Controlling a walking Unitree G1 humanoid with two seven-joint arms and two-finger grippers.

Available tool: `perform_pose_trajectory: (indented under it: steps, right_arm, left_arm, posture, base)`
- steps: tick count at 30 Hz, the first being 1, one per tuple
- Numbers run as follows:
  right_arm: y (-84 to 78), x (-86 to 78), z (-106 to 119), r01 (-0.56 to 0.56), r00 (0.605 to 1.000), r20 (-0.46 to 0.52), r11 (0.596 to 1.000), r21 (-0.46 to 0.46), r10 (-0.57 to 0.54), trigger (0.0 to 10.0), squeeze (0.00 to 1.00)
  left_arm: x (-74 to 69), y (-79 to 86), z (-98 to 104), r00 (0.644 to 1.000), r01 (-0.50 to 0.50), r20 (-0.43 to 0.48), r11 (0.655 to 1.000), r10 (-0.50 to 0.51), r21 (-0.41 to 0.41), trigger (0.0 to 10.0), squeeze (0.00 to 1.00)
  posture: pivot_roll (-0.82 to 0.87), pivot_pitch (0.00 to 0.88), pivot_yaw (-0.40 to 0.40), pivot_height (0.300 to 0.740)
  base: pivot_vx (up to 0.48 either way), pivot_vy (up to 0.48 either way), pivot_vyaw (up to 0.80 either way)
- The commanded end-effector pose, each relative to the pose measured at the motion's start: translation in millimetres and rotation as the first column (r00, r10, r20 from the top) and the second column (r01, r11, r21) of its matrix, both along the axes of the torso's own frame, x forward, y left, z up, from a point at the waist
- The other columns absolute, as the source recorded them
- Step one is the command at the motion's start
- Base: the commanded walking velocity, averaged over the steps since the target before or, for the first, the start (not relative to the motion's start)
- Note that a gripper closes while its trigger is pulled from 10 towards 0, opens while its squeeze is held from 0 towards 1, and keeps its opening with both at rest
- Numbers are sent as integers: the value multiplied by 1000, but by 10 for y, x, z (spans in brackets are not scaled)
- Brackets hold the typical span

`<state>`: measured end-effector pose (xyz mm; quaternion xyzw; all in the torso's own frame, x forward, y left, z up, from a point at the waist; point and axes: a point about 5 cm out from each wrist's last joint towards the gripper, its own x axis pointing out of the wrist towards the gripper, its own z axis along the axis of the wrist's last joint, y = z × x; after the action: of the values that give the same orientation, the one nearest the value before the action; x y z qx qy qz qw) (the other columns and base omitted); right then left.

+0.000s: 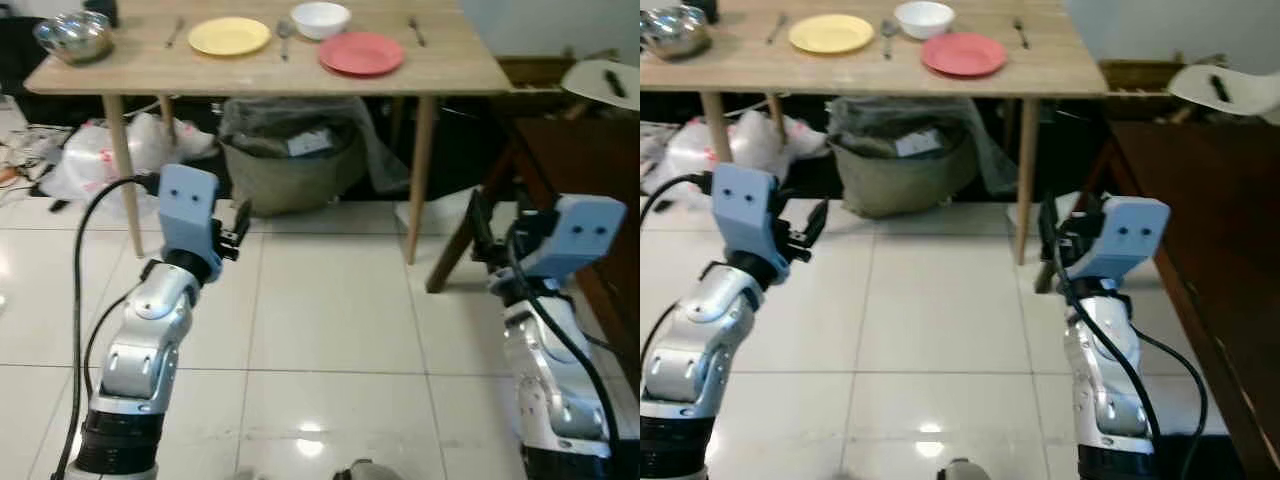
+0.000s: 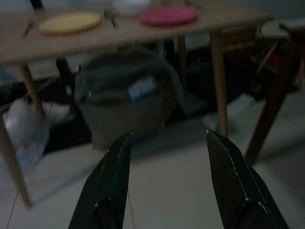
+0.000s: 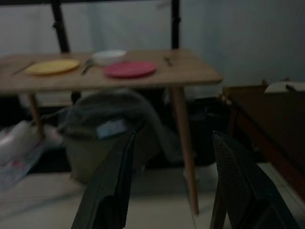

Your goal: Setting the table

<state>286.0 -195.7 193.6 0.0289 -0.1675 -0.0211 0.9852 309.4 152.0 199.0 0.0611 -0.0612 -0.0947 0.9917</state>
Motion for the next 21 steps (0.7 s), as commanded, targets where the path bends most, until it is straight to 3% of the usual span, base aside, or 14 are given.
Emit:
perform_pose_trajectory:
  steps: [1,21]
  right_arm:
    - [34,-4,-13,-9,1000,-2,1000,0,9,10000,0]
    - [32,-6,-20,-7,1000,-4,1000,-3,7,10000,0]
  left_arm:
    - [-7,57,-31,1000,-18,-8,1000,18,7,10000,0]
    - [-3,49,-37,1000,-14,-10,1000,14,8,10000,0]
  posture:
    - [-99,43,46,740]
    - [-103,44,47,740]
  base:
    - [-424,0,0]
    - [-415,0,0]
